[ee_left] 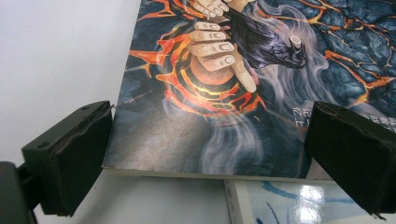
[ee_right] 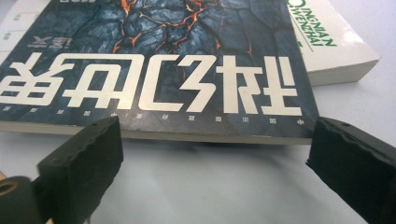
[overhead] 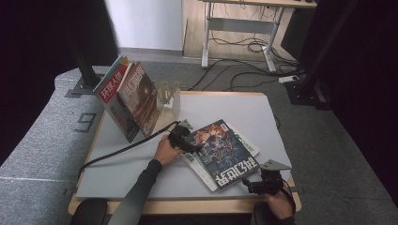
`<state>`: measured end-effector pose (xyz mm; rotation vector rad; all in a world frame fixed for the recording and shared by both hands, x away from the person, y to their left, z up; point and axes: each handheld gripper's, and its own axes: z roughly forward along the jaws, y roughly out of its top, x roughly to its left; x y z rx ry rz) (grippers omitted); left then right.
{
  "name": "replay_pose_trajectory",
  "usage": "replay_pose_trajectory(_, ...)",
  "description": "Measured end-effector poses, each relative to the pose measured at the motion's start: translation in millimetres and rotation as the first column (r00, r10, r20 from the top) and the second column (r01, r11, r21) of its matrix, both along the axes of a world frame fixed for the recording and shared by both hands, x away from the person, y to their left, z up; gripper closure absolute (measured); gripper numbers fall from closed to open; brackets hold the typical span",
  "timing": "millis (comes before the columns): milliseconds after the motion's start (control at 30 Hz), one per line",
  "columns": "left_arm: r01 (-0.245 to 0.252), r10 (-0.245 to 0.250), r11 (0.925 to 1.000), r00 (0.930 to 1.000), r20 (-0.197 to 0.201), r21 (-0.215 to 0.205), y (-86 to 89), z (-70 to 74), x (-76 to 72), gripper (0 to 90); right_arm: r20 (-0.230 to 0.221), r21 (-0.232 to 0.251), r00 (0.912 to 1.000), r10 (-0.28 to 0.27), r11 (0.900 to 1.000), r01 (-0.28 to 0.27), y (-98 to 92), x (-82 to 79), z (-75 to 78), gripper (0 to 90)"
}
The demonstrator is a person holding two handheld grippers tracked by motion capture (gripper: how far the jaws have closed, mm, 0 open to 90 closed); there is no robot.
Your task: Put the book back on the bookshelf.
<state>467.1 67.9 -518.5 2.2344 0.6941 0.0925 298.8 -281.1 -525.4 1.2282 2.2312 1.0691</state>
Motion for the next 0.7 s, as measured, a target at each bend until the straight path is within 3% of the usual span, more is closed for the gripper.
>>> replay_pose_trajectory(567,0.004,-0.005,0.9953,0.9999,0.014,0.096,3.3,7.9,-19.4,0.0,-0.004,0.023,0.9998,0.017,1.000,-0.017,-3.4,15.6,-0.8,0.0)
replay_pose_trajectory(700,0.000,0.001,0.9987,0.9996,-0.027,0.051,11.9,3.7,-22.7,0.0,-0.009,0.038,0.9996,0.028,0.999,-0.028,-4.9,20.5,-0.4,0.0)
